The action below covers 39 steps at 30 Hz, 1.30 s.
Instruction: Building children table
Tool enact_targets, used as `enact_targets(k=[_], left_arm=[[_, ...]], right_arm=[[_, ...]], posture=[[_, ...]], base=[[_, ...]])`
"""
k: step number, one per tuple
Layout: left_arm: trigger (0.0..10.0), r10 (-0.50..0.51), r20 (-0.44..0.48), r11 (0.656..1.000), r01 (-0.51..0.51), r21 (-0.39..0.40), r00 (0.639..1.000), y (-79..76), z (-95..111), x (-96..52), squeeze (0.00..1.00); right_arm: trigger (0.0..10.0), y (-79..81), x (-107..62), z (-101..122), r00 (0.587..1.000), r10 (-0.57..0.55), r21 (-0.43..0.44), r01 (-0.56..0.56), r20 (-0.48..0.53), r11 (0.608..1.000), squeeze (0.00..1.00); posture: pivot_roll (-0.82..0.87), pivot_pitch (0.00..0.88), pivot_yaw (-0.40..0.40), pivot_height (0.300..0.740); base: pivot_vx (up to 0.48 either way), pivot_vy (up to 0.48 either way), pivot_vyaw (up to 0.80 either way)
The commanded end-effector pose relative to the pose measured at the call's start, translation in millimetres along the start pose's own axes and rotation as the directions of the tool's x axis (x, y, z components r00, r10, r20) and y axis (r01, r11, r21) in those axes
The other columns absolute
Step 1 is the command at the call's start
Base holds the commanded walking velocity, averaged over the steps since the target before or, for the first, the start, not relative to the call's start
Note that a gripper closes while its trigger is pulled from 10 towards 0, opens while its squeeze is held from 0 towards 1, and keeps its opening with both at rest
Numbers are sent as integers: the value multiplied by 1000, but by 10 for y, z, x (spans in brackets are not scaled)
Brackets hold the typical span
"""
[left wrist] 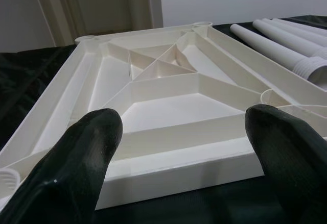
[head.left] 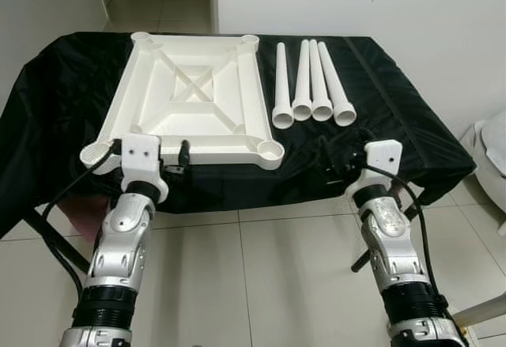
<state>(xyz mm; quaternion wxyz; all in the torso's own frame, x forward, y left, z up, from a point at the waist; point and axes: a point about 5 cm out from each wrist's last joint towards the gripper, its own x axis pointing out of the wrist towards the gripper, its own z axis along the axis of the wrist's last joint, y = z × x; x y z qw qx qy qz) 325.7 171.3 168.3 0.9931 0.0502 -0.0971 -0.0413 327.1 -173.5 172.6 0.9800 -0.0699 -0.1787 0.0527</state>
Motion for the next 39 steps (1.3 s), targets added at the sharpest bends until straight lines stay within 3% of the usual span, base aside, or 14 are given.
enact_targets(k=[1, 13, 19, 33, 39], left_arm=[[10000, -10, -8, 1000, 10, 6, 1000, -21, -9, 8, 0], [10000, 67, 28, 998, -67, -8, 997, 52, 50, 41, 0], [10000, 96, 45, 995, -96, 7, 994, 167, 96, 64, 0], [10000, 95, 30, 995, -96, 2, 995, 100, 59, 52, 0], [10000, 102, 37, 995, -101, -18, 994, 98, 49, 45, 0]], right_arm=[[10000, -28, -8, -13, 1000, -12, 5, 12, -9, 1000, 0], [10000, -54, 25, 27, 1000, -11, 14, 11, 9, 1000, 0], [10000, -52, 31, 30, 1000, -7, 13, 7, 10, 1000, 0], [10000, -48, 25, 27, 1000, 4, 10, -4, 8, 1000, 0], [10000, -34, 32, 30, 1000, 13, 9, -13, 11, 1000, 0]], posture=[[-16, 49, 8, 740], [-23, 56, 11, 740], [-22, 60, 8, 740], [-25, 52, 2, 740], [-22, 47, 1, 740]], base=[[0, 0, 0], [266, 0, 0], [442, 0, 0], [462, 0, 0], [0, 0, 0]])
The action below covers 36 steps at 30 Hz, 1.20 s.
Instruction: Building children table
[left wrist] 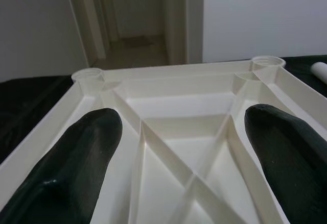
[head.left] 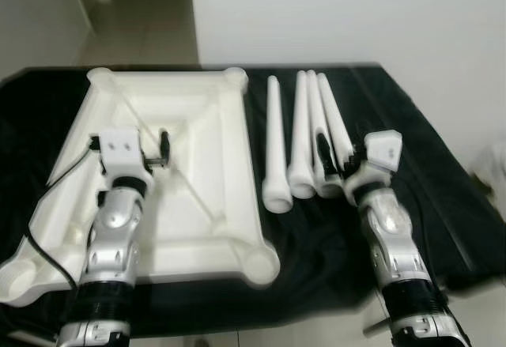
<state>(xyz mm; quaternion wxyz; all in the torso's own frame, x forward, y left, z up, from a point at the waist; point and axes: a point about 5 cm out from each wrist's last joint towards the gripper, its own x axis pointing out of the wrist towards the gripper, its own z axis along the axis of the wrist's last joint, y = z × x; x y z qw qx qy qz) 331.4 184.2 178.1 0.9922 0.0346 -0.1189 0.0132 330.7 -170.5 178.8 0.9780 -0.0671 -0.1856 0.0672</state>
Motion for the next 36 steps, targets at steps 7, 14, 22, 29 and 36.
enact_targets(k=[7, 14, 22, 29, 36], left_arm=[[10000, -9, -8, 1000, 9, -2, 1000, -37, -34, -39, 0], [10000, -17, -9, 1000, 17, 3, 1000, -25, -43, -58, 0], [10000, -49, -19, 999, 49, 15, 999, -71, -76, -99, 0], [10000, -63, -36, 998, 64, 16, 997, -96, -111, -140, 0], [10000, -74, -46, 997, 76, 23, 996, -117, -139, -173, 0]], right_arm=[[10000, -33, -31, -28, 1000, 0, -1, 0, -8, 1000, 0], [10000, -20, -40, -30, 1000, 3, 1, -3, -7, 1000, 0], [10000, -8, -59, -47, 1000, -11, 6, 11, -15, 1000, 0], [10000, 1, -114, -119, 996, -71, 14, 72, -54, 997, 0], [10000, 31, -150, -140, 992, -111, 20, 112, -67, 993, 0]], posture=[[-20, 44, 1, 740], [-18, 42, 3, 740], [-15, 48, 1, 740], [-12, 57, 5, 740], [-10, 65, 11, 740]], base=[[0, 0, 0], [0, 0, 0], [0, 0, 0], [0, 0, 0], [0, 0, 0]])
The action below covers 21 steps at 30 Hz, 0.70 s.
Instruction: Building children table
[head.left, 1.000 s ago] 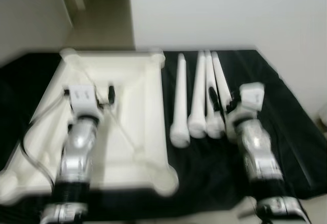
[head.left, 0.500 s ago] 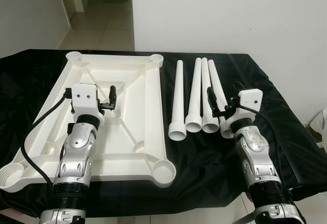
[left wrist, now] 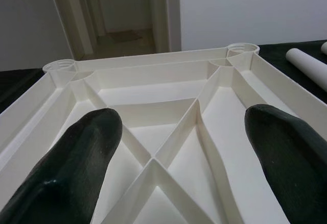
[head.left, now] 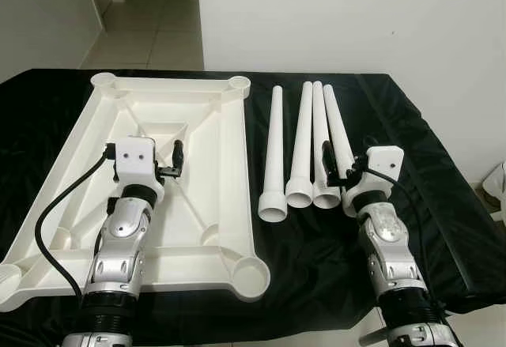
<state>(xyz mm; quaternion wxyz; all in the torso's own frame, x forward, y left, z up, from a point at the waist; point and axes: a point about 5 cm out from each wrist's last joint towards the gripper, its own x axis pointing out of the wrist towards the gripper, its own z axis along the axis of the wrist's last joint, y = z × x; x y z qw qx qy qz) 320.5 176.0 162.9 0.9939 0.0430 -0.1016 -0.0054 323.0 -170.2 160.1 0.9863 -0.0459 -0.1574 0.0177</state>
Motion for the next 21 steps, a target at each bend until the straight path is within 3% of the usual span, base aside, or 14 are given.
enact_targets(k=[1, 21], left_arm=[[10000, -44, -10, 999, 45, 13, 999, -40, -19, -38, 0], [10000, -79, -33, 997, 79, -1, 996, -107, -93, -95, 0]], right_arm=[[10000, -1, -10, 13, 1000, -10, 4, 10, 4, 1000, 0], [10000, 37, -23, 12, 1000, 1, 3, -1, 12, 1000, 0]], posture=[[-9, 68, 14, 740], [1, 66, 24, 740]], base=[[0, 0, 0], [0, 0, 0]])
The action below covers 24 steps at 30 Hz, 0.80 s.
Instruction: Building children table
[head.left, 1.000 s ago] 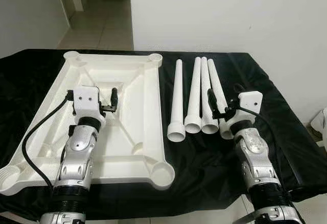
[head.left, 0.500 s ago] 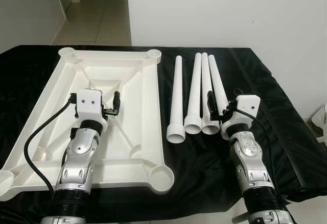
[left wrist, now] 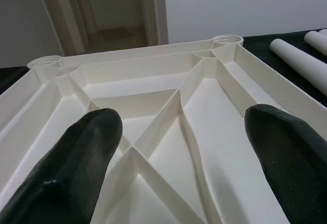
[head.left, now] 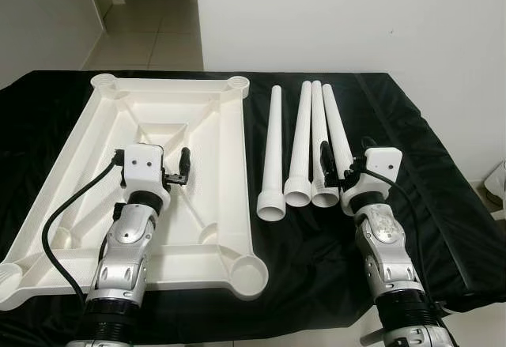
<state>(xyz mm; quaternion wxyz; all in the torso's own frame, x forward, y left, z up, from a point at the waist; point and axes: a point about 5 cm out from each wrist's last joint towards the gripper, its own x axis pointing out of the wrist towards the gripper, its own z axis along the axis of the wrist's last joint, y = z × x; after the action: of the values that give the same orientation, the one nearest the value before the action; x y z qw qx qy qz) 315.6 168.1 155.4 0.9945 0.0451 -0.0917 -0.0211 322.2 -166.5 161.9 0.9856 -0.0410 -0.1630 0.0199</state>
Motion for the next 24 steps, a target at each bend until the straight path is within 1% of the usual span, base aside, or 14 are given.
enact_targets(k=[1, 8, 18, 24], left_arm=[[10000, -47, -17, 999, 47, -2, 999, -25, -41, -32, 0], [10000, -50, -34, 998, 48, -42, 998, -44, -68, -62, 0], [10000, -68, -34, 997, 66, -50, 997, -61, -70, -67, 0], [10000, -73, -39, 995, 70, -71, 997, -84, -78, -72, 0]], right_arm=[[10000, 6, -25, -13, 1000, 0, -7, 0, 0, 1000, 0], [10000, -4, -63, -43, 1000, 9, -9, -9, -10, 1000, 0], [10000, 3, -58, -33, 1000, 15, -13, -15, -9, 1000, 0], [10000, -12, -62, -25, 1000, 14, -17, -15, -8, 1000, 0]], posture=[[1, 66, 24, 740], [4, 70, 25, 740], [1, 79, 29, 740], [-5, 81, 27, 740]], base=[[0, 0, 0], [0, 0, 0], [0, 0, 0], [0, 0, 0]])
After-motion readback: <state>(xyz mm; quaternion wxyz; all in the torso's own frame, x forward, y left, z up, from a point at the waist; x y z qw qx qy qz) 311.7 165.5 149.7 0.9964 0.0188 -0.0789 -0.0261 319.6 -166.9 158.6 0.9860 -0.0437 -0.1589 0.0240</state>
